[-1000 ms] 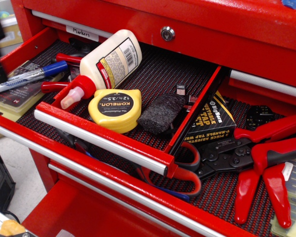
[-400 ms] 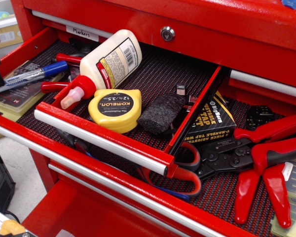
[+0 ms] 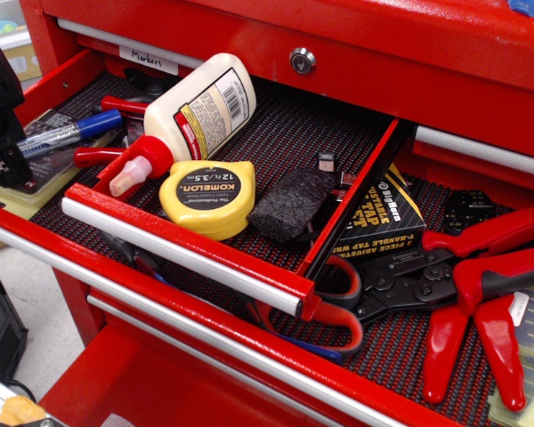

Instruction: Pick up blue pen and put into drawer

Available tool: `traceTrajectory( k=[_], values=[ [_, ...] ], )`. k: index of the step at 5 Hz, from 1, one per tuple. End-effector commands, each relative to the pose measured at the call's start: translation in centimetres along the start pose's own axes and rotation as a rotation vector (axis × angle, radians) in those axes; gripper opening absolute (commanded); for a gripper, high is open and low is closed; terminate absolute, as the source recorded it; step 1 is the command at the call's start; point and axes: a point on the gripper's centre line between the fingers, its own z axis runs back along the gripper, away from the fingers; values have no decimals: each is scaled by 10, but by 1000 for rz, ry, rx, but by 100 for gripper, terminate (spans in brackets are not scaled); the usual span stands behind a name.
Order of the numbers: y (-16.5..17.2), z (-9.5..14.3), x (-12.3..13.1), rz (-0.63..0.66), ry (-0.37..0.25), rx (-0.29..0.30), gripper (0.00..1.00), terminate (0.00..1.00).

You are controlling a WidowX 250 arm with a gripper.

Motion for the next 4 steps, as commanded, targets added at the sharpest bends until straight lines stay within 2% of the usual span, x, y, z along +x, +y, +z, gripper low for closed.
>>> traceTrajectory(
  k=[1,2,3,4],
  values=[
    [-2,4,17,4,0,4,0,0],
    [-11,38,25,52,71,-9,0,0],
    [-32,88,45,189,133,35,0,0],
    [-70,137,80,299,182,103,0,0]
  ],
)
